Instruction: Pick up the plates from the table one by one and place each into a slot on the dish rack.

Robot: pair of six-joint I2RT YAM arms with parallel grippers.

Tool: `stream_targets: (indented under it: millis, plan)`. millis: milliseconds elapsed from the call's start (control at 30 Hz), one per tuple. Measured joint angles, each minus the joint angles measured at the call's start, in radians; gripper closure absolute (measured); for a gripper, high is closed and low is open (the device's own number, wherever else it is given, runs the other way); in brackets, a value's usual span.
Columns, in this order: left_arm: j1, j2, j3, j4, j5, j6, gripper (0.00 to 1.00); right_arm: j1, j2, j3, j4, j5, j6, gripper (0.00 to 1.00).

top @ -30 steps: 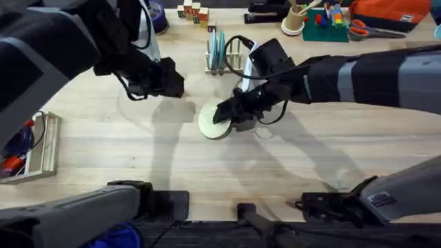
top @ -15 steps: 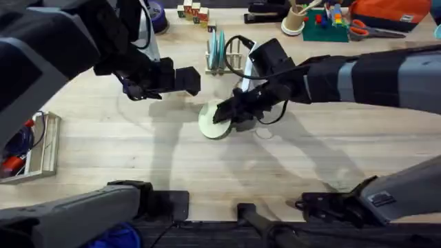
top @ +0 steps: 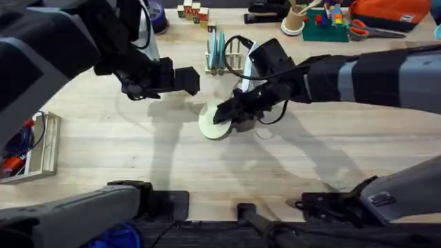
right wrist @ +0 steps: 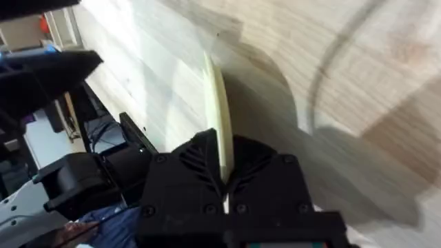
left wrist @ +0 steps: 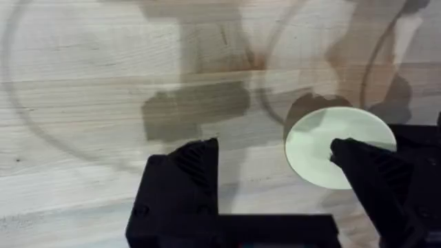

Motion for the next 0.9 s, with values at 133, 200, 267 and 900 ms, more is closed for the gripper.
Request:
stream_targets:
  millis: [133,200,267,900]
  plan:
    - [0.000,0.000,0.000,0.000,-0.004,0.000,0.007,-0.009,-0.023,0.006,-0.058,0.013,-0.019,0.969]
    - [0.000,0.000,0.000,0.001,-0.004,0.000,0.006,-0.023,-0.040,0.012,-0.102,0.030,-0.032,0.969]
    - [0.000,0.000,0.000,0.003,-0.004,0.000,0.007,-0.041,-0.058,0.022,-0.139,0.056,-0.051,0.969]
    - [0.000,0.000,0.000,0.032,-0.023,0.000,0.007,-0.118,-0.229,0.365,-0.490,0.435,-0.187,0.969]
